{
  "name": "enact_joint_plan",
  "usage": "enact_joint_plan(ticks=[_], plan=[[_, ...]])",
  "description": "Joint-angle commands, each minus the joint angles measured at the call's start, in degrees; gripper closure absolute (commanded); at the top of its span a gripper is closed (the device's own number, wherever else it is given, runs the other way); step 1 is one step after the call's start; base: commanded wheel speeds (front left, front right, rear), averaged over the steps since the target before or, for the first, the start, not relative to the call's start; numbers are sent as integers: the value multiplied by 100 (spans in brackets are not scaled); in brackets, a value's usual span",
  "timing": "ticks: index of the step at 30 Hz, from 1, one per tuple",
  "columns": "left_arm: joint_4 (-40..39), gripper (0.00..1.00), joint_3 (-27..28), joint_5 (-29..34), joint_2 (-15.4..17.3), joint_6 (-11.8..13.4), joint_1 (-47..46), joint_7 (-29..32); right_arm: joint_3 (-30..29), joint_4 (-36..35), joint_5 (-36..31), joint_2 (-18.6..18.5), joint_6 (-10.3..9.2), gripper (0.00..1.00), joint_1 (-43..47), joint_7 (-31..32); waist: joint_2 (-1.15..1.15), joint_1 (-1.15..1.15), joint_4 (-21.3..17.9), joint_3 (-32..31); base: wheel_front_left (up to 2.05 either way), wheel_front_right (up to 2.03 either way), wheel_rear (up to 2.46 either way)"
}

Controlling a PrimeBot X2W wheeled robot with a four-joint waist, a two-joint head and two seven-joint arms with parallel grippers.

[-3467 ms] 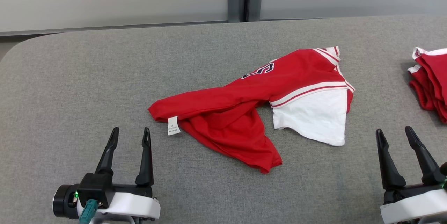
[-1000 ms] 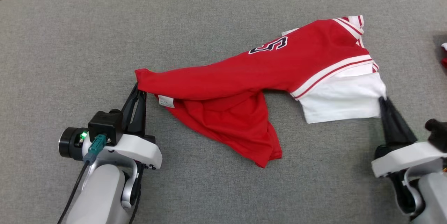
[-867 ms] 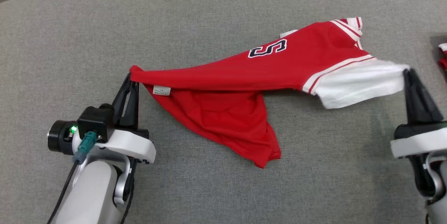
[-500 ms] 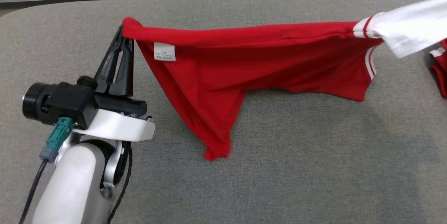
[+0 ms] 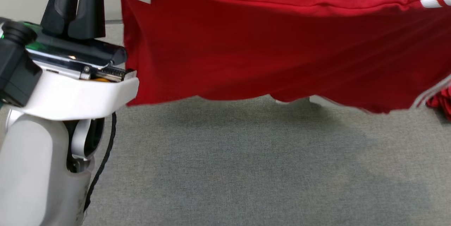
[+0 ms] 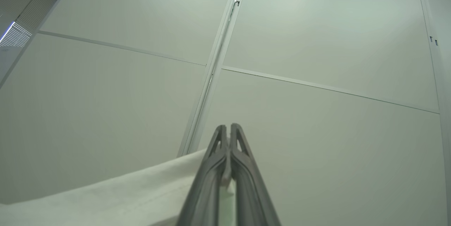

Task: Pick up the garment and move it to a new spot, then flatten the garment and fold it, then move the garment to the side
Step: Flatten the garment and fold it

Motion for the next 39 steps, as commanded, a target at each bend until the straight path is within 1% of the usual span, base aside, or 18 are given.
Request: enact_joint_plan(ticks=[1, 6, 10, 13, 17, 22, 26, 28, 31, 35, 39], plan=[[37, 100, 0, -66, 4, -43, -178, 52, 61, 13, 50, -8, -2, 100, -117, 72, 0, 0, -22, -10, 0, 0, 0], [316, 100, -63, -163, -65, -132, -527, 101, 218, 231, 185, -67, -2, 100, -416, 123, 0, 0, -34, 82, 0, 0, 0], [944, 100, -63, -307, -173, -251, -1140, 40, 553, 711, 444, -172, -2, 100, -1089, 89, 0, 0, -52, 337, 0, 0, 0], [1655, 100, -32, -384, -273, -353, -1798, -123, 908, 1283, 614, -224, -2, 100, -1842, 9, 0, 0, -54, 575, 0, 0, 0], [2797, 100, 52, -437, -405, -453, -2769, -460, 1470, 2270, 805, -237, -2, 100, -3074, -233, 0, 0, -55, 861, 0, 0, 0], [4309, 100, 224, -476, -504, -457, -3777, -1050, 2211, 3621, 913, -35, -2, 100, -4387, -723, 0, 0, -44, 1019, 0, 0, 0], [5431, 100, 280, -502, -542, -486, -4284, -1302, 2715, 4572, 1036, 171, -2, 100, -5032, -1017, 0, 0, -60, 1039, 0, 0, 0], [5996, 100, 265, -520, -562, -523, -4430, -1349, 2984, 5024, 1150, 288, -2, 100, -5188, -1100, 0, 0, -78, 1063, 0, 0, 0], [6799, 100, 190, -548, -624, -611, -4527, -1345, 3375, 5570, 1343, 460, -1, 100, -5174, -1195, 0, 0, -112, 1103, 0, 0, 0], [7747, 100, 126, -648, -792, -693, -4316, -1383, 3858, 6160, 1692, 683, -1, 100, -4667, -1298, 0, 0, -168, 1176, 0, 0, 0], [8486, 100, 166, -858, -909, -752, -3969, -1443, 4199, 6563, 2066, 950, -1, 100, -3991, -1369, 0, 0, -236, 1281, 0, 0, 0]])
